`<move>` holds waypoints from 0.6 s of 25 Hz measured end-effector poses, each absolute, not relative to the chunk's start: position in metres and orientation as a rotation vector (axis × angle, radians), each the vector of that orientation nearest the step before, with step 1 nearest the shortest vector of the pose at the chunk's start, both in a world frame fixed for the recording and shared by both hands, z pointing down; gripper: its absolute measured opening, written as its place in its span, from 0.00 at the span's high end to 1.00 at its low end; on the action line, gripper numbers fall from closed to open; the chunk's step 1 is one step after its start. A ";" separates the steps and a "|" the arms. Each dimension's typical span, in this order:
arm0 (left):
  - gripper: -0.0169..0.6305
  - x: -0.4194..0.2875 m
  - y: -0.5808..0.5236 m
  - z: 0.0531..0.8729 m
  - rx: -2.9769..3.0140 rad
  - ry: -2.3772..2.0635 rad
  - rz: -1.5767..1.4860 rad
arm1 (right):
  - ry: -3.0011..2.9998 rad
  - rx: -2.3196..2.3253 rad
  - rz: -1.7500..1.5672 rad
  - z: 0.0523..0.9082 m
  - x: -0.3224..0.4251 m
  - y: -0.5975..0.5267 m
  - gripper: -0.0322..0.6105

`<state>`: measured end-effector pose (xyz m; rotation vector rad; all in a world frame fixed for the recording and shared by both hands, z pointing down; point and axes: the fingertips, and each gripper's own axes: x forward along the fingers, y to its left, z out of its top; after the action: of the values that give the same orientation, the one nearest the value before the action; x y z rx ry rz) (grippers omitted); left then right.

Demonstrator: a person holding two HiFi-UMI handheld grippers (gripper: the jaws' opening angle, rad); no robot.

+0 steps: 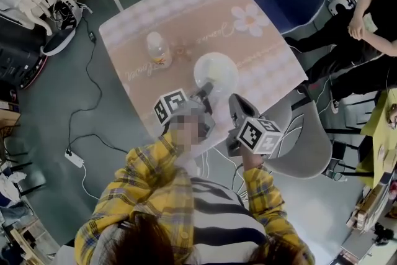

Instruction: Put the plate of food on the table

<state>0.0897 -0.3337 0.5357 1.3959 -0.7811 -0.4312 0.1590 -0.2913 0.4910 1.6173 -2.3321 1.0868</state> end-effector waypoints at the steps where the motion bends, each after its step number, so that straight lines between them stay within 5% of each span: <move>1: 0.96 0.091 -0.340 0.538 1.392 -0.785 -0.430 | -2.327 1.622 1.090 0.493 0.161 -0.297 0.95; 15: 0.95 0.121 -0.405 0.562 1.328 -0.772 -0.450 | -2.279 1.661 1.113 0.512 0.173 -0.348 0.95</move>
<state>0.1214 -0.4049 0.5625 1.3279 -0.7718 -0.4496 0.1730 -0.3481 0.5121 1.6606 -2.2793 1.1133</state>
